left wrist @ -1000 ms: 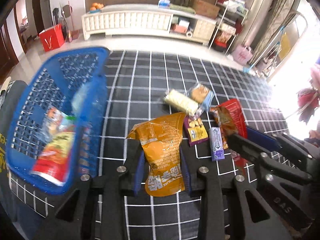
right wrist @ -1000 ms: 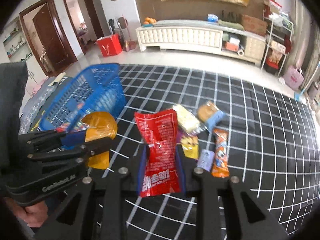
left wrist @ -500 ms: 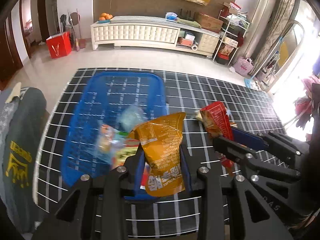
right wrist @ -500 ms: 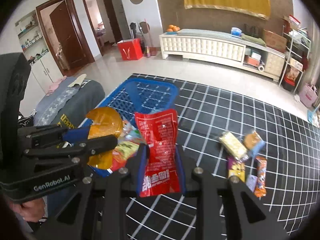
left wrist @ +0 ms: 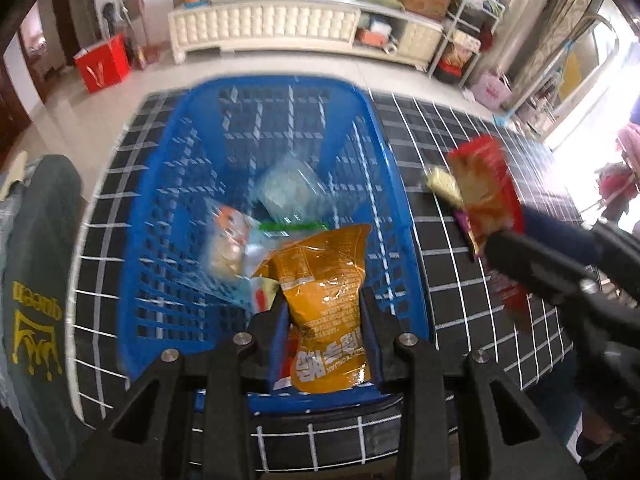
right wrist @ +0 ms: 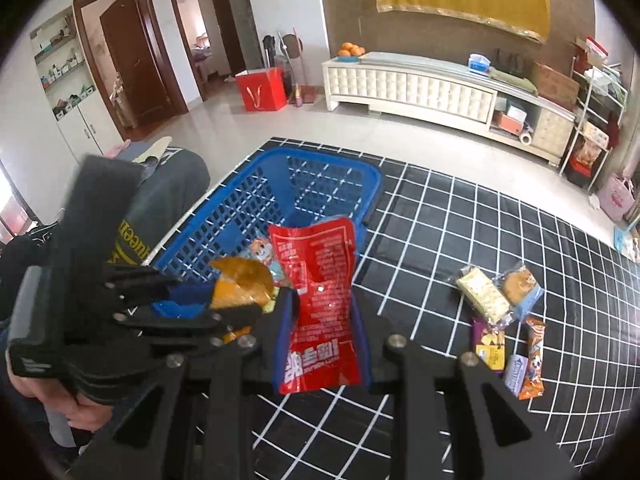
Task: Organize snacks
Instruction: 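Carry both packs over the blue basket and open the left tool, dropping the orange pack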
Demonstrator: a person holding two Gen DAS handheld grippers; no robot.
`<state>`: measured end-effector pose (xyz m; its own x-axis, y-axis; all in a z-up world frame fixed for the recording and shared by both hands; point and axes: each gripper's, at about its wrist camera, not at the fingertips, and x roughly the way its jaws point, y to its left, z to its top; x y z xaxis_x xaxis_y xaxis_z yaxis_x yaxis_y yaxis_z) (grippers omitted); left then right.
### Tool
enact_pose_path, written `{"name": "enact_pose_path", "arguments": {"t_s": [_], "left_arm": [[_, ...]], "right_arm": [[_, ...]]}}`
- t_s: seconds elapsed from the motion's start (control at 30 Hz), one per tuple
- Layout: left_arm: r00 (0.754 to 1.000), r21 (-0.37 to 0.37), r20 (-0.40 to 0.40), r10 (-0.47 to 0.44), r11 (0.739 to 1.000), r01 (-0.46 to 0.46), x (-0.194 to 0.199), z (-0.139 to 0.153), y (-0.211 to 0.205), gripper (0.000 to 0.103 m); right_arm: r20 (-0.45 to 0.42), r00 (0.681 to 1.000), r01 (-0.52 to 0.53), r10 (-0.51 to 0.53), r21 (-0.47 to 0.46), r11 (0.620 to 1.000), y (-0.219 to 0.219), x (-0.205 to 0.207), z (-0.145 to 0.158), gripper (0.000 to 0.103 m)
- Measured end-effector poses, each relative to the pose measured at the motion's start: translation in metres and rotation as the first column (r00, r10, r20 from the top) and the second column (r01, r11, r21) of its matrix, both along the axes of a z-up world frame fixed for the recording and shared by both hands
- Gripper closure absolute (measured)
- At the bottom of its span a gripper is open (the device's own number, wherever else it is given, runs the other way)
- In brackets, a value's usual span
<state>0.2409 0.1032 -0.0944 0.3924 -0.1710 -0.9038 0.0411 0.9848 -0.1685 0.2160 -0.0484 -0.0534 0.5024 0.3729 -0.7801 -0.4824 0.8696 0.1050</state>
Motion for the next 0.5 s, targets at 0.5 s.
{"name": "enact_pose_path", "arguments": {"t_s": [0.5], "left_arm": [[1.000, 0.049, -0.031, -0.004, 0.999, 0.006, -0.004, -0.011, -0.009, 0.052]], "right_arm": [[-0.013, 1.000, 0.022, -0.022, 0.001, 1.000, -0.007, -0.001, 0.000, 0.070]]}}
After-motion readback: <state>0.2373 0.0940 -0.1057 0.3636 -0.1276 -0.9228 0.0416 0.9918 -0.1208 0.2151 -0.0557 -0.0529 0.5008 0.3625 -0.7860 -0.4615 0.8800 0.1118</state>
